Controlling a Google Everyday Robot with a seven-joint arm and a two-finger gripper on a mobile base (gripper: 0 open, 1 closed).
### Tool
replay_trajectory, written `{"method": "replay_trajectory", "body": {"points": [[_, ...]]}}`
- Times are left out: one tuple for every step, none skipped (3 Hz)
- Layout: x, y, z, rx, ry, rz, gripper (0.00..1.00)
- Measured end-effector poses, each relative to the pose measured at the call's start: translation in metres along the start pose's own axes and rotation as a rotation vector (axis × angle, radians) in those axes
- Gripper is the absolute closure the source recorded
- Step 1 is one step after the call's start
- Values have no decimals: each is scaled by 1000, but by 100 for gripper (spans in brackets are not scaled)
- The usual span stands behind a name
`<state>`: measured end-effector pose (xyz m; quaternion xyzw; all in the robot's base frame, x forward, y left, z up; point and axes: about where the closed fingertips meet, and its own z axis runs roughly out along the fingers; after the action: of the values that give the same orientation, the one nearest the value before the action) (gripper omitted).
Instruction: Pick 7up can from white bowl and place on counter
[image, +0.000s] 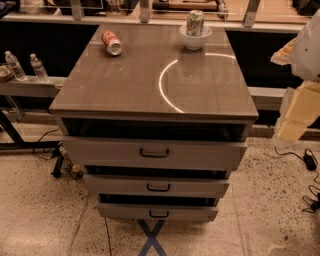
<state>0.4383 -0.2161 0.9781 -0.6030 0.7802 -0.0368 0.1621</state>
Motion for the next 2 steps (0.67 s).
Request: {"method": "replay_trajectory", "body": {"points": [[1,-3,1,2,-5,-1,0],[10,-40,11,23,-66,-15,0]]}}
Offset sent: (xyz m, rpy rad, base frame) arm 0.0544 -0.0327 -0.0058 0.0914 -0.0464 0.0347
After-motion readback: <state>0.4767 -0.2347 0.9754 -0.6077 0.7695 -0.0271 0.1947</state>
